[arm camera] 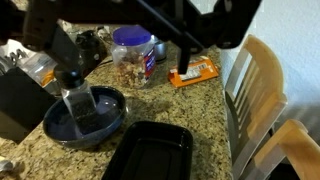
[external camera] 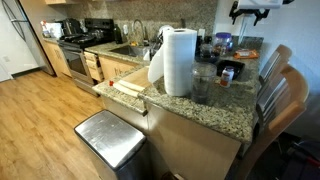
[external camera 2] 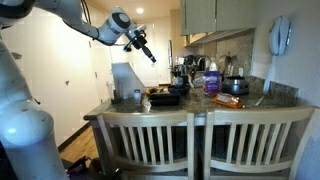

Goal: Remove the clear bottle from the black bowl and put the white and orange bottle in the black bowl

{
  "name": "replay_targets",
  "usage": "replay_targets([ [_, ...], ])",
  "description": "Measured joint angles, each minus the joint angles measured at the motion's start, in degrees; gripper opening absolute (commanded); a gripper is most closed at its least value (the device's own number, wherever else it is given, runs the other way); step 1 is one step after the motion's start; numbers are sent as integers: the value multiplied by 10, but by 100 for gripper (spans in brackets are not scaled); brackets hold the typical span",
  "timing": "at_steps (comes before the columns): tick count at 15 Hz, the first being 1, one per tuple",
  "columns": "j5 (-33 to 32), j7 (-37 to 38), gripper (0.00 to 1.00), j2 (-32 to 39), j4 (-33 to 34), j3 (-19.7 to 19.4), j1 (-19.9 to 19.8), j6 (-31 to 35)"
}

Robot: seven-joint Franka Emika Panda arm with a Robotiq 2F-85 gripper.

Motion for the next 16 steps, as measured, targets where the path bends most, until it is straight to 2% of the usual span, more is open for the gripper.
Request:
replay_targets([
  [3, 5, 1, 100, -4, 0, 1, 15, -1],
  [4, 26, -16, 100, -3, 0, -3, 21, 3],
  [8, 204, -141, 100, 28, 37, -46, 32, 7],
  [13, 205, -145, 100, 41, 48, -54, 38, 10],
  [16, 187, -105, 100, 59, 74, -56, 38, 21],
])
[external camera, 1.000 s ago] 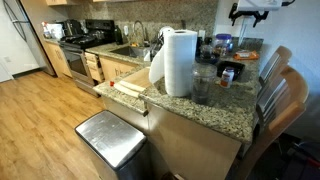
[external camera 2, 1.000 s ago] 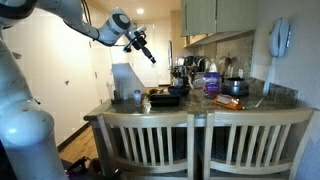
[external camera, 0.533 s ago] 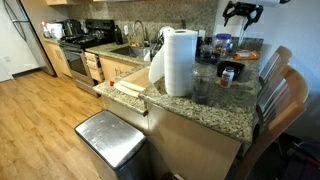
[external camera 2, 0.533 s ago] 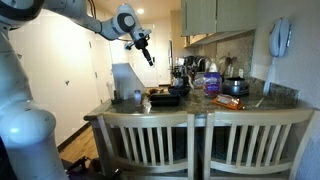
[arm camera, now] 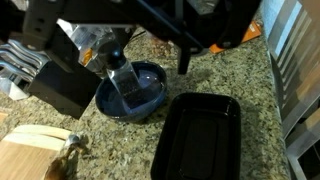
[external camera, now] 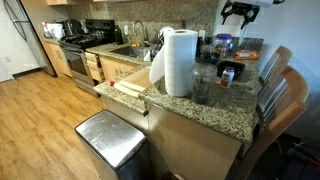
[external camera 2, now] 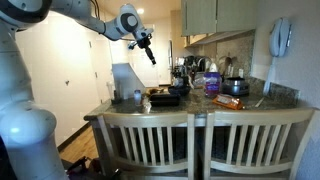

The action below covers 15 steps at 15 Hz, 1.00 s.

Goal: Remove the clear bottle from the black bowl and put the white and orange bottle in the black bowl

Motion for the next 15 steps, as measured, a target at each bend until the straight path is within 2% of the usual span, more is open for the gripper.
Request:
replay_targets([
  [5, 2, 37, 100, 141, 151, -39, -3, 1],
  [9, 18, 36, 100, 250, 265, -65, -4, -34],
  [12, 20, 36, 100, 264, 291, -66, -3, -44],
  [15, 12, 69, 100, 269, 291, -66, -1, -4],
])
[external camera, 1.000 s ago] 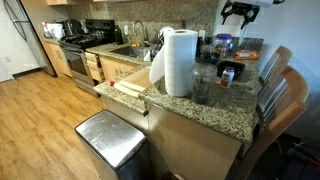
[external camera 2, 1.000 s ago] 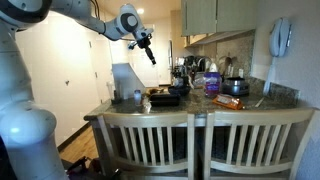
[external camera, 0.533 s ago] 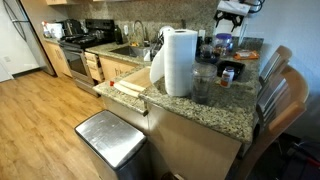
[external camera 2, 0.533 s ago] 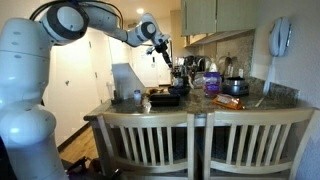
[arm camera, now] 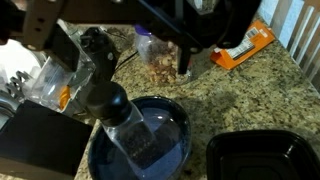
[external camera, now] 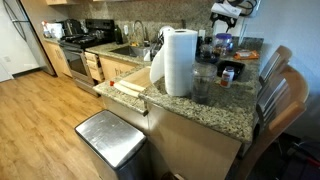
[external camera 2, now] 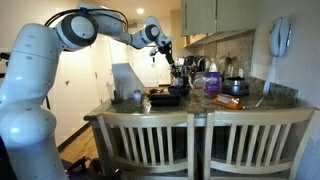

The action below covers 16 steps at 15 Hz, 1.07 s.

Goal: Remove the clear bottle from the black bowl and put the white and orange bottle in the black bowl

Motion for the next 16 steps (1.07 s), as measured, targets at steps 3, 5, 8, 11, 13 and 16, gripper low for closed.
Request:
replay_targets([
  [3, 14, 7, 100, 48, 50, -4, 0, -9],
  [5, 46, -6, 100, 98, 106, -3, -7, -52],
  [8, 47, -6, 100, 114, 118, -4, -7, -50],
  [11, 47, -6, 100, 107, 118, -4, -6, -51],
  [13, 45, -3, 100, 108, 118, -4, -5, -45],
  [16, 34, 24, 100, 113, 125, -6, 1, -18],
])
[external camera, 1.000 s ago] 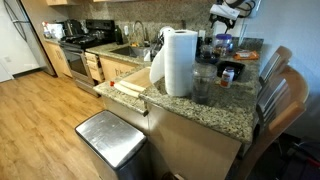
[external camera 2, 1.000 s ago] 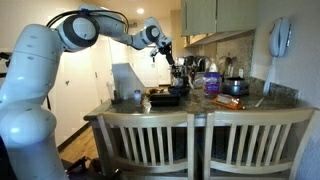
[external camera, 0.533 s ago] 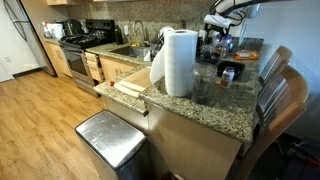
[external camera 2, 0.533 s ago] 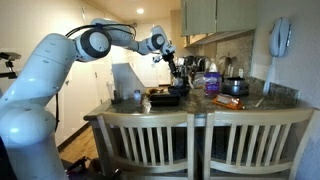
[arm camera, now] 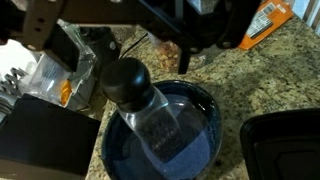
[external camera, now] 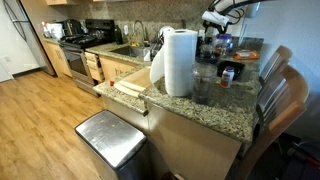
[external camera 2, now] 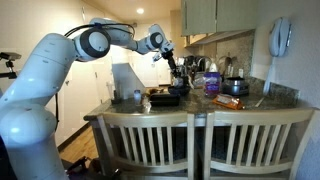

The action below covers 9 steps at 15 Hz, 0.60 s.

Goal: Remove the clear bottle from the black bowl and put the white and orange bottle in the black bowl

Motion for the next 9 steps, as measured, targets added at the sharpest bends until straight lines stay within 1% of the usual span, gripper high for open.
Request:
replay_targets([
  [2, 3, 13, 100, 20, 40, -3, -1, -7],
  [4, 17, 13, 100, 47, 90, -5, -8, -45],
  [5, 19, 13, 100, 56, 106, -5, -11, -54],
  [9, 19, 13, 100, 69, 124, -5, -14, -57],
])
